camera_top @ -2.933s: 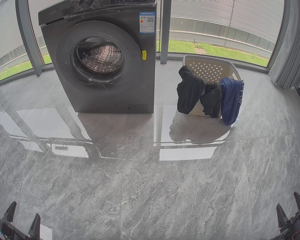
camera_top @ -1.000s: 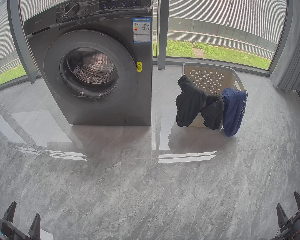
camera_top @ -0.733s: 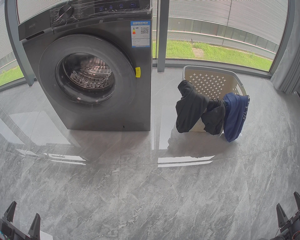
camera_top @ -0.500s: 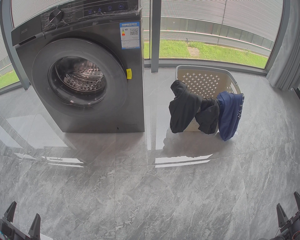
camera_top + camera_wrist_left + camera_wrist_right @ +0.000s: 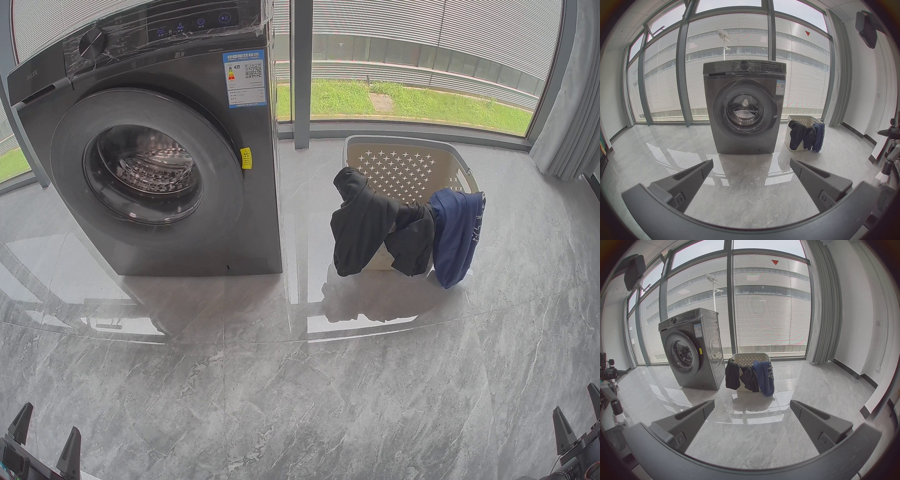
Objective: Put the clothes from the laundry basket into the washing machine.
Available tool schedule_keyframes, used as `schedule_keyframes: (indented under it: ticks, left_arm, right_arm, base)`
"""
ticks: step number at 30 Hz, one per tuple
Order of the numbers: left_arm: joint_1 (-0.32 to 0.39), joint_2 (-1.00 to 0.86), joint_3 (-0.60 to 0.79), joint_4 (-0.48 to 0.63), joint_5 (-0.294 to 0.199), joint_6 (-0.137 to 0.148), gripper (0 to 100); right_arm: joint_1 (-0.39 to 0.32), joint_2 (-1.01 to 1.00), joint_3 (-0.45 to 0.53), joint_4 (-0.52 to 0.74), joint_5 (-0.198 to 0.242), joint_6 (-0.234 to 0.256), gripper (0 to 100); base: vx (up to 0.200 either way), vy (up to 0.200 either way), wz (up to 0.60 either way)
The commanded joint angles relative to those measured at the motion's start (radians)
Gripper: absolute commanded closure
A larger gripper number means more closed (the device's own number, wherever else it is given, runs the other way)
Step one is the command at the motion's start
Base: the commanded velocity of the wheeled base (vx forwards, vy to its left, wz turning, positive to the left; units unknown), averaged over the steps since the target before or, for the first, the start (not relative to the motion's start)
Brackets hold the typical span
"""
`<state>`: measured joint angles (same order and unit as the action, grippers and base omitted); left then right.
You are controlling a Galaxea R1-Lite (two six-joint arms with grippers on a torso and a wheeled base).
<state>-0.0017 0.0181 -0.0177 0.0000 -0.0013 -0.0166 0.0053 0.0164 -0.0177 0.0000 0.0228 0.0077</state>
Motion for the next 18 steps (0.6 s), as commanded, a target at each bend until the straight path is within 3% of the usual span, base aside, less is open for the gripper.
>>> schedule_keyframes:
  ticks: [1, 16, 18]
  left_arm:
    - [0.000, -0.013, 0.016, 0.000, 0.001, 0.000, 0]
    - [0.000, -0.013, 0.016, 0.000, 0.000, 0.001, 0]
    - [0.000, -0.013, 0.016, 0.000, 0.000, 0.001, 0]
  right_arm:
    - [0.001, -0.012, 0.018, 0.000, 0.000, 0.000, 0]
    - [0.001, -0.012, 0.018, 0.000, 0.000, 0.000, 0]
    - [0.001, -0.012, 0.018, 0.000, 0.000, 0.000, 0]
  base:
    - [0.200, 0.000, 0.00]
    - [0.000, 0.000, 0.00]
    - [0.000, -0.200, 0.00]
